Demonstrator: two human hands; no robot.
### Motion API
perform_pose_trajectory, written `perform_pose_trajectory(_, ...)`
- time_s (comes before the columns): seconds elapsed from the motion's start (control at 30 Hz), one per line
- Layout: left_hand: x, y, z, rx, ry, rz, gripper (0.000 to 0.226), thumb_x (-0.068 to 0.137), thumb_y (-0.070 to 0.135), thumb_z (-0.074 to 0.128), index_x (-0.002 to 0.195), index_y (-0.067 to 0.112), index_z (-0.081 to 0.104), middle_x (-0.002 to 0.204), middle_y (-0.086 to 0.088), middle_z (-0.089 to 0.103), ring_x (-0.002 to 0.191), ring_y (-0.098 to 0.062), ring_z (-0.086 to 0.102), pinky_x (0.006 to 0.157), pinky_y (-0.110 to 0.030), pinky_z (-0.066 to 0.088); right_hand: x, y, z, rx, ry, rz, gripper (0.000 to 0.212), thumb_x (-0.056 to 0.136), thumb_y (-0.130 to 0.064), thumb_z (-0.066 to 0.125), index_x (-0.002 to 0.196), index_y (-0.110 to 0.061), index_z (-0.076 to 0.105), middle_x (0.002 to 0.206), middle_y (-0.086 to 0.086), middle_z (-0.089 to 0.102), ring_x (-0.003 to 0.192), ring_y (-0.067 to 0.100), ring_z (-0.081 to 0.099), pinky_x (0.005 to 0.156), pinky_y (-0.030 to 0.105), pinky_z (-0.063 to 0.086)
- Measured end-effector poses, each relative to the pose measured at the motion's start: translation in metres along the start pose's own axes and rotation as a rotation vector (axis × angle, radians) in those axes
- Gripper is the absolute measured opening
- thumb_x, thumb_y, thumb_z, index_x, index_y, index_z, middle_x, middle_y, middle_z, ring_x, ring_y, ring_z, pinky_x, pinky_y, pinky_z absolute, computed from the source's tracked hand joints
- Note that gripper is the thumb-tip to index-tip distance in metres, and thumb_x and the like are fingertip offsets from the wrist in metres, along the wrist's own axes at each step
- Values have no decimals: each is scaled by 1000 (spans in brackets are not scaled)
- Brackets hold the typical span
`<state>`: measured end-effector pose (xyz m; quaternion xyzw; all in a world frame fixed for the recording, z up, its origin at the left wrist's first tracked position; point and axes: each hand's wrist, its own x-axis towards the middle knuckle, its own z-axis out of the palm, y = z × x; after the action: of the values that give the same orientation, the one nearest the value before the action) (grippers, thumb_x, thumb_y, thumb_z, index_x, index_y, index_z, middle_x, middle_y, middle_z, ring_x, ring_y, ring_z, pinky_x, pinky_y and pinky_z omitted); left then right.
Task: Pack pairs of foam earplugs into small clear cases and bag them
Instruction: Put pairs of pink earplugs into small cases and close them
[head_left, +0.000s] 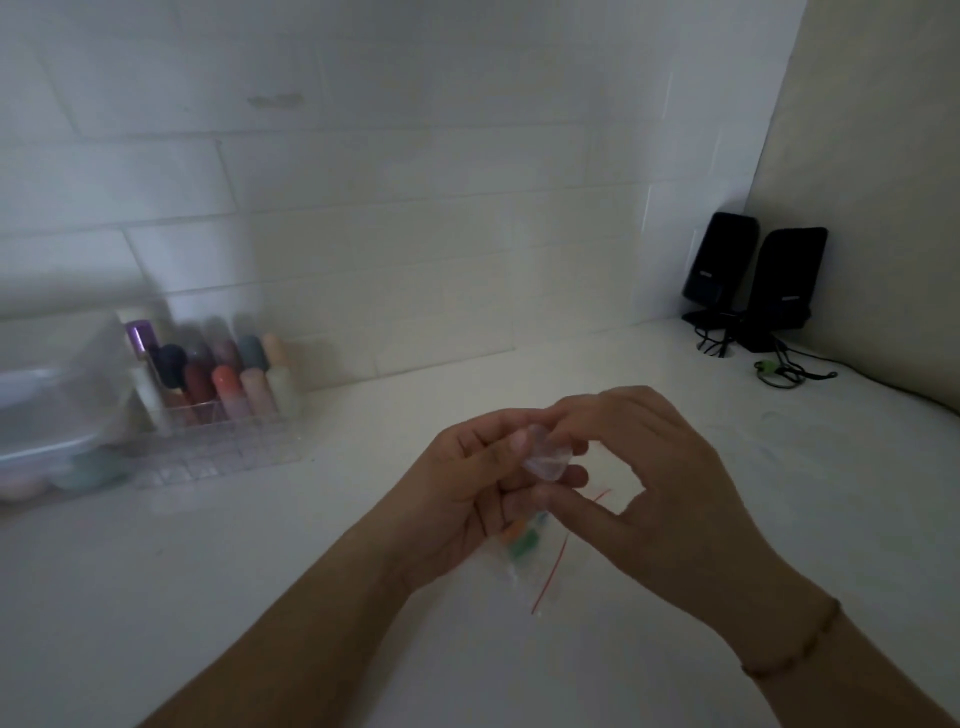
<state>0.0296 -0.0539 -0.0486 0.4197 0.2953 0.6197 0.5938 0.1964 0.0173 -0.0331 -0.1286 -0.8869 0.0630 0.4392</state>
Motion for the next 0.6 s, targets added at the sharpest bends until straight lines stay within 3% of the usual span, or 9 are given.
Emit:
perform_pose_trajectory(0.1,2,-1,-1,-81,-9,-12,58,78,30,78,123,-1,58,113,-22,66,98,-32,68,79,-32,57,-2,2,3,-94,82,-27,17,84,-28,70,94,-15,72,101,-6,68,95,16,60,83,30,48)
perform_pose_trajectory(0.27,2,-1,-3,-197,-70,-130,60,78,43,76,118,0,66,119,-21,66,101,-24,70,89,-34,56,-2,-2,-2,54,149,-14,16,84,-20,71,99,-12,73,97,-6,69,91,16,63,81,29,49)
perform_pose_trajectory(0.47,2,-1,-1,-155,-6,-64,58,66,40,86,109,3,72,104,-16,73,90,-18,73,77,-28,59,-4,-2,-2,125,174,33,8,81,-11,72,89,-11,71,101,-8,71,95,11,67,82,33,52)
perform_pose_trajectory(0.53,1,-1,-2,-105,1,-50,43,76,35,80,107,6,74,104,-14,73,92,-18,72,79,-28,59,-4,-1,-1,103,166,47,5,82,-13,71,87,-12,72,103,-11,72,97,6,67,83,27,52)
perform_pose_trajectory(0.6,2,-3,-4,-72,39,-47,25,96,21,57,109,6,73,104,-14,73,92,-18,72,79,-27,59,-5,-2,-1,69,170,79,7,81,-17,70,88,-16,72,103,-15,71,94,-2,65,80,16,47)
